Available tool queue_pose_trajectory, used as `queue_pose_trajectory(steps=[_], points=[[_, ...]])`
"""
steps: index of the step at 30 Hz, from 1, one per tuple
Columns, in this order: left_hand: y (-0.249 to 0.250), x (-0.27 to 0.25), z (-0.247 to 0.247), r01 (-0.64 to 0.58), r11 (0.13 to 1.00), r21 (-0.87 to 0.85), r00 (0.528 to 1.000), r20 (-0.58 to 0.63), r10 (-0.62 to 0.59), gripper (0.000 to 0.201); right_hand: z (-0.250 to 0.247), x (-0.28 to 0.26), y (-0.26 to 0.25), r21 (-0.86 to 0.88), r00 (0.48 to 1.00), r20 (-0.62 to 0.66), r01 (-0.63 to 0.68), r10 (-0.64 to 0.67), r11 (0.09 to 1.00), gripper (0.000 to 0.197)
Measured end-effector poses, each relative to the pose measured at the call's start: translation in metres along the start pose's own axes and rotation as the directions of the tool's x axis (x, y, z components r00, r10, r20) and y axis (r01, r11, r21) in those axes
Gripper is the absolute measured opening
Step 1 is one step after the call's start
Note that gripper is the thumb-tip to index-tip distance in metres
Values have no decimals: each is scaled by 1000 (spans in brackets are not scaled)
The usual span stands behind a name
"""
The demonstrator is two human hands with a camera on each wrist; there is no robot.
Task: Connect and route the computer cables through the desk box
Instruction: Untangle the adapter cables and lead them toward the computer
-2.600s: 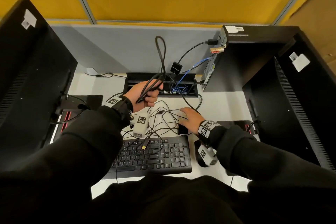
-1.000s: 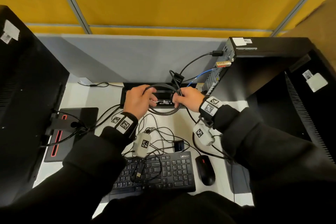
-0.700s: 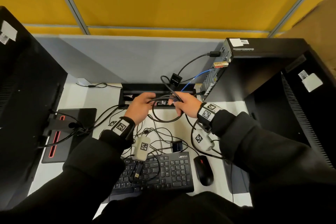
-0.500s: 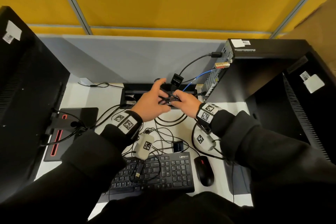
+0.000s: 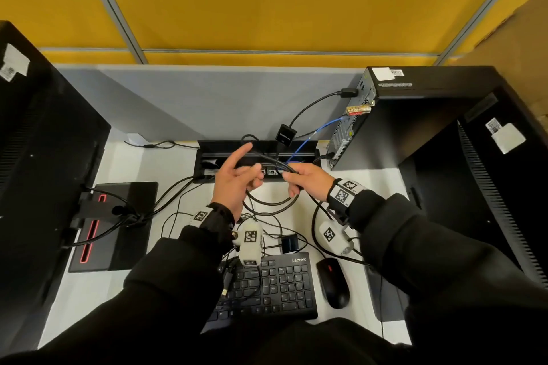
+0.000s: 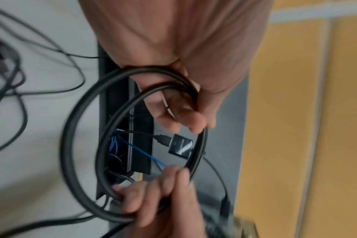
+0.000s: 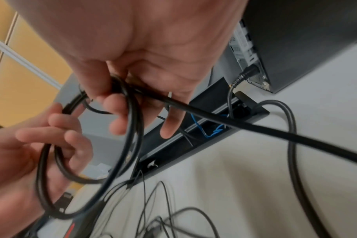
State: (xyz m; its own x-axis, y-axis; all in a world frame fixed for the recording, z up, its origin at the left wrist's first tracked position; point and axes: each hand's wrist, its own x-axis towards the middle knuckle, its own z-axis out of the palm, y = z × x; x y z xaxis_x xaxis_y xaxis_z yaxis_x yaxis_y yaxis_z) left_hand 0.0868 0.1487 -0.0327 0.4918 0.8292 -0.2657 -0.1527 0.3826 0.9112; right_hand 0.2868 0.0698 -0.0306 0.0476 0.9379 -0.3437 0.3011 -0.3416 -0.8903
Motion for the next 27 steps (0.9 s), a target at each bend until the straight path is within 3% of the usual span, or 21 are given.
queue_pose_trajectory(steps=[3,4,6,8,10,14,15,17,20,22,24,27], points=[[-5,4,-6,97,982,-165,980,-157,-123,27,11,-3,-1,95,998,52,-33,29,995,25],[-7,5,-5,121,982,-145,966,-211,-151,27,16,-2,-2,78,998,57,-42,38,996,26],[-9,7,0,175,985,-3,946,-276,-169,48,23,-2,-4,-55,999,28,-31,32,998,29],[-9,5,4,212,964,161,960,-221,-174,68,27,-3,-6,-198,1000,-20,2,-6,980,37],[-5,5,1,253,926,281,966,-131,-224,75,25,-6,-4,-327,999,-34,11,-23,945,42],[7,13,-10,354,828,434,929,-62,-365,94,18,-10,2,-559,997,27,75,-72,826,44],[10,15,-12,373,806,460,915,-41,-401,88,16,-9,3,-571,995,25,95,-99,815,41],[19,16,-18,383,789,481,900,-1,-436,55,10,-8,4,-563,988,21,137,-151,815,35],[32,8,-31,347,880,324,890,182,-418,3,-1,-7,8,-595,976,93,215,-199,774,25],[40,-1,-34,248,901,357,873,321,-368,14,-8,-7,15,-651,969,162,248,-187,717,17],[48,-10,-32,65,896,440,887,386,-254,13,-14,-8,21,-679,969,180,248,-172,691,11],[58,-17,-29,-133,899,417,921,387,-44,13,-24,-2,17,-609,987,85,162,-140,776,14]])
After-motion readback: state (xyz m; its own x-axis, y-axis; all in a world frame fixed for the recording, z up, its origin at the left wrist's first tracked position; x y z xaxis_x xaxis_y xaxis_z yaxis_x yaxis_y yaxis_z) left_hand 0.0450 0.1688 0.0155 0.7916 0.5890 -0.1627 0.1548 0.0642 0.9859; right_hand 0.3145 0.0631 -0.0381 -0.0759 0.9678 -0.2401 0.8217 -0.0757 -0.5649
